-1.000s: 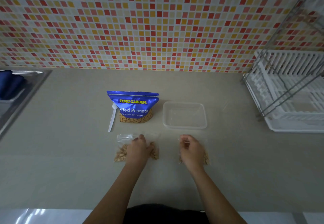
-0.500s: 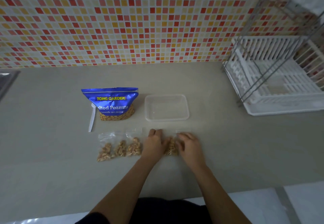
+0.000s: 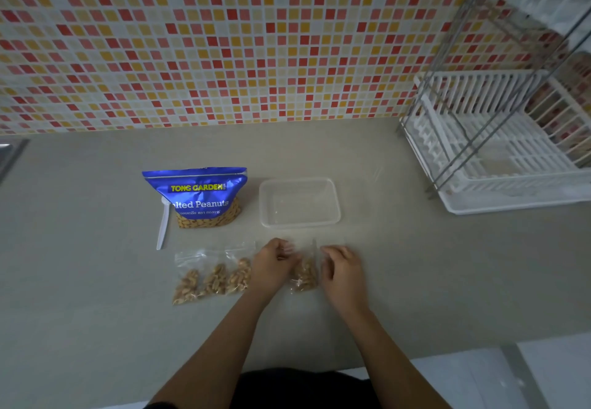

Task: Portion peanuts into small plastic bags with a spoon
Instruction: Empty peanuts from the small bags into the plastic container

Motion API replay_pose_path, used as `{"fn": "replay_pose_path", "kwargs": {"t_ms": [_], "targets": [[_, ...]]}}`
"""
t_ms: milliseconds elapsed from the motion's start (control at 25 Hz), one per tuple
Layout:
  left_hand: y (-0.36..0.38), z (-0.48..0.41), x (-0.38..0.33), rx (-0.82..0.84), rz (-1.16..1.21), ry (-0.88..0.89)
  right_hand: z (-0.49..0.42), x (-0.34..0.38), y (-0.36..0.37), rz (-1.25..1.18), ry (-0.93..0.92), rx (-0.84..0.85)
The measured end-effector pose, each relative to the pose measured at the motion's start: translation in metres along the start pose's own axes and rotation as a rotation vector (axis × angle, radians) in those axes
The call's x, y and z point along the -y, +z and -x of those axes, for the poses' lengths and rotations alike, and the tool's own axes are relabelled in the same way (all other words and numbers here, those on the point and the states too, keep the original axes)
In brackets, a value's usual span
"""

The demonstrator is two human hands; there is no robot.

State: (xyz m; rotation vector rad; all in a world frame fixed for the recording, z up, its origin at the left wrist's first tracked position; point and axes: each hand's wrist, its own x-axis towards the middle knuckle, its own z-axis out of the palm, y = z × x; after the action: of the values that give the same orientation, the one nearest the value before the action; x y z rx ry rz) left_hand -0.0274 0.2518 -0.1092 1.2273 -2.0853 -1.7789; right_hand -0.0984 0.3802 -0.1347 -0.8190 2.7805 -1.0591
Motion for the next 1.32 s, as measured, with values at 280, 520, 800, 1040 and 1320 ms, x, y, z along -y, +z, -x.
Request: {"fn": "replay_pose_path", "kwargs": {"t_ms": [280,520,800,1040,1320], "targets": [[-0.024,0.016,-0.015,0.211,0.296,-0.092,-0.008,0.034,-0.005,-0.686,0.365,0.190],[-0.033,0.022,-0.016,0.164,0.165,0.024,-0.004,0.037,-0.007,-0.745,0.380,0.176],[-0.029,0.023,-0.022,0.013,-0.323,0.322,-0.005,0.050,-0.011,-0.464,0.225,0.100],[-0.037,0.026,-0.028,-0.077,-0.300,0.340,-0.005,0.059,-0.018,-0.445,0.196,-0.013],[-0.044,0.026,-0.019,-0.045,-0.217,0.280,-0.008,0.050,-0.019,-0.446,0.222,0.010]]}}
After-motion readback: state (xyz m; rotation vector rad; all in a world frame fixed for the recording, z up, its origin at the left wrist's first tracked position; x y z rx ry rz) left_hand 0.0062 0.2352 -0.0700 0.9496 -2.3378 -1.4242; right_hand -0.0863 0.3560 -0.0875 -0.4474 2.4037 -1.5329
